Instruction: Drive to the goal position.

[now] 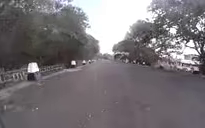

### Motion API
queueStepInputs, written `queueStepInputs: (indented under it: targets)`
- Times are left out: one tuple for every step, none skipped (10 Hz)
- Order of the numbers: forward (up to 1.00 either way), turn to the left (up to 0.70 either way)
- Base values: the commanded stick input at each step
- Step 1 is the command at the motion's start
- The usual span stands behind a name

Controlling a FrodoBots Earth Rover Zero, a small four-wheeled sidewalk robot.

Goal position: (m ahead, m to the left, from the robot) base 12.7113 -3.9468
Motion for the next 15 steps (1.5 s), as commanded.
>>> queueStepInputs:
  targets:
    - [0.85, 0.01]
    - [0.85, 0.01]
    - [0.85, 0.01]
    - [0.85, 0.01]
    - [0.85, 0.01]
    - [0.85, 0.01]
    - [0.85, 0.01]
    - [0.85, 0.01]
    - [0.85, 0.01]
    - [0.85, 0.01]
    - [0.85, 0.01]
    - [0.85, 0.01]
    - [0.85, 0.01]
    - [0.85, 0.01]
    - [0.85, 0.01]
